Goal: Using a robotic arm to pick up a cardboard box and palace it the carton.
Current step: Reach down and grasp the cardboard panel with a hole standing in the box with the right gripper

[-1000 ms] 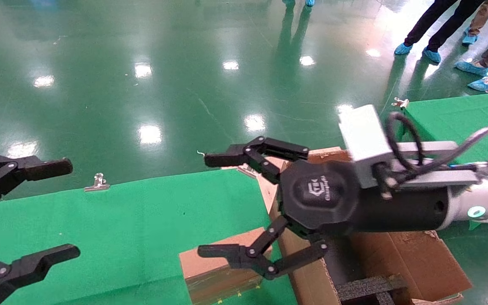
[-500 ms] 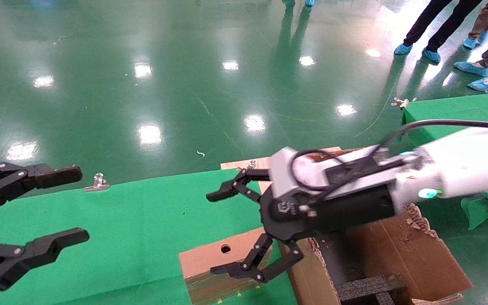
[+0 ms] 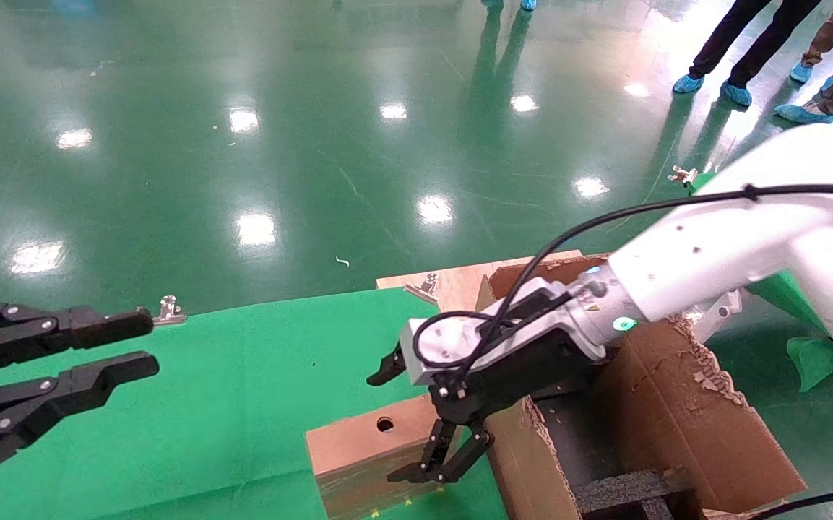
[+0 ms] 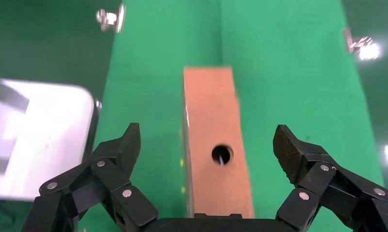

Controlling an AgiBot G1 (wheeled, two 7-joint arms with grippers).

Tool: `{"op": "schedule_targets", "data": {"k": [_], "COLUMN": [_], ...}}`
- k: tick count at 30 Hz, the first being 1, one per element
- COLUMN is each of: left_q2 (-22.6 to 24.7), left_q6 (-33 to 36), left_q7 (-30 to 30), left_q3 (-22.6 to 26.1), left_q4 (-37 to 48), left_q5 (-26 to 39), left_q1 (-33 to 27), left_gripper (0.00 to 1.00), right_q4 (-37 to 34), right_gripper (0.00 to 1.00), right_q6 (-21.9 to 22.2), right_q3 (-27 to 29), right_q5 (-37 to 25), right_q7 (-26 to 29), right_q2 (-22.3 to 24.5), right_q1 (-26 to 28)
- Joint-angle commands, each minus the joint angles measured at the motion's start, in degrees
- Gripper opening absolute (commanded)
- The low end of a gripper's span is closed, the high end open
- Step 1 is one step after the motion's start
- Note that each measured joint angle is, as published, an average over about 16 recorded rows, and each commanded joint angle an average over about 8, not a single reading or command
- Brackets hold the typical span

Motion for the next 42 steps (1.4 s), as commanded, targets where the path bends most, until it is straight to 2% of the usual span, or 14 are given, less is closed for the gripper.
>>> {"op": "schedule_targets", "data": {"k": [1, 14, 15, 18, 19, 20, 22, 23, 26, 28, 42], "left_q2": [0.0, 0.0, 0.0, 0.0, 0.0, 0.0, -0.01, -0.01, -0.01, -0.01, -0.01], "left_q6": [0.0, 0.0, 0.0, 0.0, 0.0, -0.01, -0.01, -0.01, -0.02, -0.02, -0.02], "left_q7": [0.0, 0.0, 0.0, 0.0, 0.0, 0.0, 0.01, 0.01, 0.01, 0.01, 0.01], "left_q3": [0.0, 0.0, 0.0, 0.01, 0.0, 0.0, 0.0, 0.0, 0.0, 0.0, 0.0], "left_q4": [0.0, 0.0, 0.0, 0.0, 0.0, 0.0, 0.01, 0.01, 0.02, 0.02, 0.02], "left_q5": [0.0, 0.0, 0.0, 0.0, -0.01, -0.01, -0.01, -0.01, -0.02, -0.02, -0.02], "left_q1": [0.0, 0.0, 0.0, 0.0, 0.0, 0.0, 0.0, 0.01, 0.01, 0.01, 0.01], "left_gripper": [0.0, 0.0, 0.04, 0.41, 0.54, 0.66, 0.91, 1.0, 1.0, 1.0, 1.0], "right_q4": [-1.91, -6.78, -6.86, -7.17, -7.32, -7.5, -7.81, -7.95, -8.25, -8.23, -7.77], "right_gripper": [1.0, 1.0, 1.0, 1.0, 0.94, 0.85, 0.6, 0.47, 0.1, 0.0, 0.0], "right_q6": [-0.03, 0.38, 0.45, 0.75, 0.83, 0.91, 1.02, 1.06, 1.12, 1.13, 1.11], "right_q3": [-2.35, -14.84, -15.49, -16.82, -17.18, -17.46, -17.82, -17.92, -18.12, -18.02, -17.6], "right_q5": [-1.36, -7.0, -7.22, -7.32, -7.32, -7.2, -6.83, -6.63, -6.28, -6.1, -6.51], "right_q7": [-1.15, -7.57, -7.92, -8.81, -9.07, -9.31, -9.66, -9.78, -9.95, -9.95, -9.71], "right_q2": [-1.38, -8.04, -8.33, -8.93, -9.1, -9.24, -9.45, -9.51, -9.63, -9.59, -9.36], "right_q1": [1.62, 8.54, 8.79, 9.21, 9.34, 9.42, 9.51, 9.53, 9.59, 9.49, 9.33]}}
